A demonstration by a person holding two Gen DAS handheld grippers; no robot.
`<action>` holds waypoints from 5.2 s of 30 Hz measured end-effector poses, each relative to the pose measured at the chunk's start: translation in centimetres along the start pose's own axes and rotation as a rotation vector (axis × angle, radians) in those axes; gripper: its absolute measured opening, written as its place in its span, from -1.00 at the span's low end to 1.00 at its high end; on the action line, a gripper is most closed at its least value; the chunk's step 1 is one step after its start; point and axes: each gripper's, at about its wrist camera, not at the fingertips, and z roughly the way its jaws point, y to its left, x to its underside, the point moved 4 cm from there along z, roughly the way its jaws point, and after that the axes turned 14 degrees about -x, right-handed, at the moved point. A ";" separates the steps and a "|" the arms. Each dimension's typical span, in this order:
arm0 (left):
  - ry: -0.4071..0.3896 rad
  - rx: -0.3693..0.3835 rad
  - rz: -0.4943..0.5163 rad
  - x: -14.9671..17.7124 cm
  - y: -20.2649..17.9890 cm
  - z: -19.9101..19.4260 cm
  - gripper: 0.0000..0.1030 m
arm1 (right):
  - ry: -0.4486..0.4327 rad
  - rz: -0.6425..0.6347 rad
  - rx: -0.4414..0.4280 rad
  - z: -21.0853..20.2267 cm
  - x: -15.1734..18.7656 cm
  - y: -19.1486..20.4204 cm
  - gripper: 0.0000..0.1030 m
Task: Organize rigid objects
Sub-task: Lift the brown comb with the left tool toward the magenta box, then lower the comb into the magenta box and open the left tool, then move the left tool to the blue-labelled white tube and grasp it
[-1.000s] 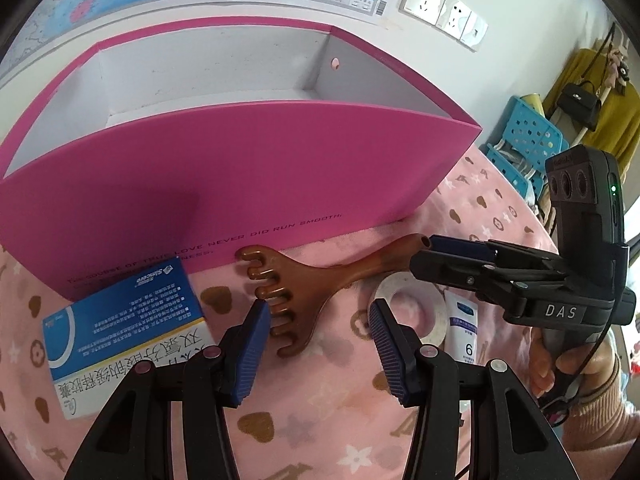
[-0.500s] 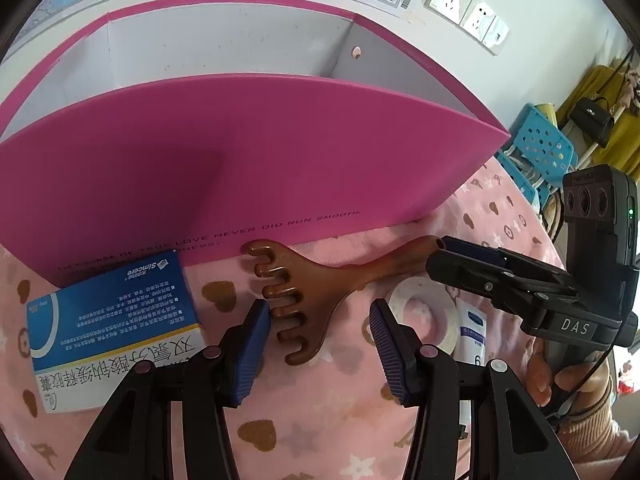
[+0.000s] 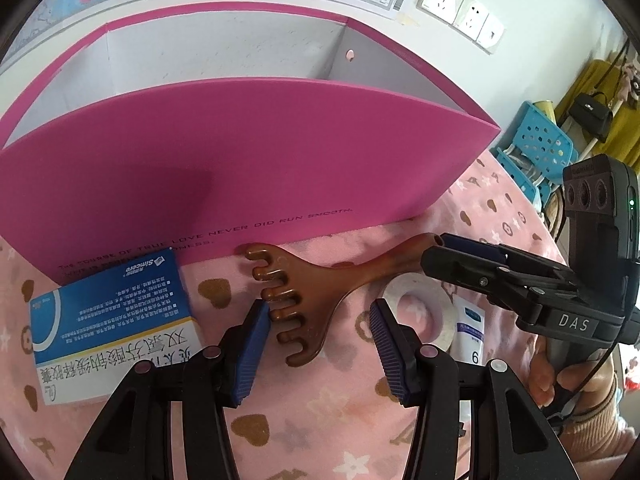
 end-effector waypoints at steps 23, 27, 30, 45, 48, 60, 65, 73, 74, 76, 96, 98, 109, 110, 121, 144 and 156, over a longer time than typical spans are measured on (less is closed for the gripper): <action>-0.142 0.001 0.023 -0.5 -0.5 -5.7 0.00 | -0.065 -0.117 0.009 -4.1 -0.9 4.6 0.16; -0.171 0.001 0.027 -1.0 -0.5 -6.9 0.00 | -0.082 -0.144 0.015 -4.8 -1.4 5.6 0.16; -0.192 0.006 0.028 -1.3 -0.2 -7.6 0.00 | -0.093 -0.161 0.014 -5.3 -1.9 6.2 0.16; -0.261 -0.020 0.036 -3.7 -0.2 -9.0 0.00 | -0.151 -0.234 0.024 -6.5 -4.9 7.7 0.16; -0.269 -0.020 0.034 -4.3 -0.1 -9.1 0.00 | -0.158 -0.244 0.032 -6.4 -5.6 7.8 0.16; -0.263 -0.026 0.023 -7.1 0.5 -7.8 0.00 | -0.160 -0.261 0.054 -5.8 -7.9 7.2 0.16; -0.243 -0.031 0.018 -8.0 0.8 -6.8 0.00 | -0.144 -0.259 0.071 -4.9 -8.5 6.6 0.16; -0.204 -0.051 0.028 -8.9 1.0 -4.6 0.00 | -0.104 -0.250 0.109 -3.3 -9.0 5.5 0.17; -0.200 -0.051 0.027 -9.0 1.0 -4.3 0.00 | -0.102 -0.249 0.114 -3.2 -9.0 5.4 0.17; -0.196 -0.061 0.021 -9.1 1.1 -3.8 0.00 | -0.098 -0.247 0.116 -3.0 -9.1 5.2 0.17; -0.242 -0.066 0.027 -8.1 1.6 -4.6 0.00 | -0.147 -0.251 0.123 -4.3 -8.7 5.8 0.17; -0.267 -0.060 0.035 -7.4 1.7 -5.6 0.00 | -0.147 -0.244 0.107 -4.9 -8.1 5.8 0.17; -0.313 -0.010 0.065 -2.5 1.2 -9.0 0.00 | -0.115 -0.188 0.055 -6.8 -3.9 4.9 0.17; -0.304 0.003 0.063 -2.1 1.0 -8.9 0.00 | -0.105 -0.178 0.055 -6.8 -3.3 4.7 0.17; -0.122 0.101 0.135 3.5 -3.1 -5.2 0.00 | 0.004 -0.074 0.055 -5.0 1.8 2.0 0.17; -0.004 0.180 0.087 7.5 -4.3 -4.4 -0.59 | 0.080 -0.068 0.016 -2.9 4.7 2.1 0.17; -0.004 0.144 0.048 6.7 -3.1 -3.8 -0.65 | 0.080 -0.042 -0.031 -3.3 5.6 2.6 0.18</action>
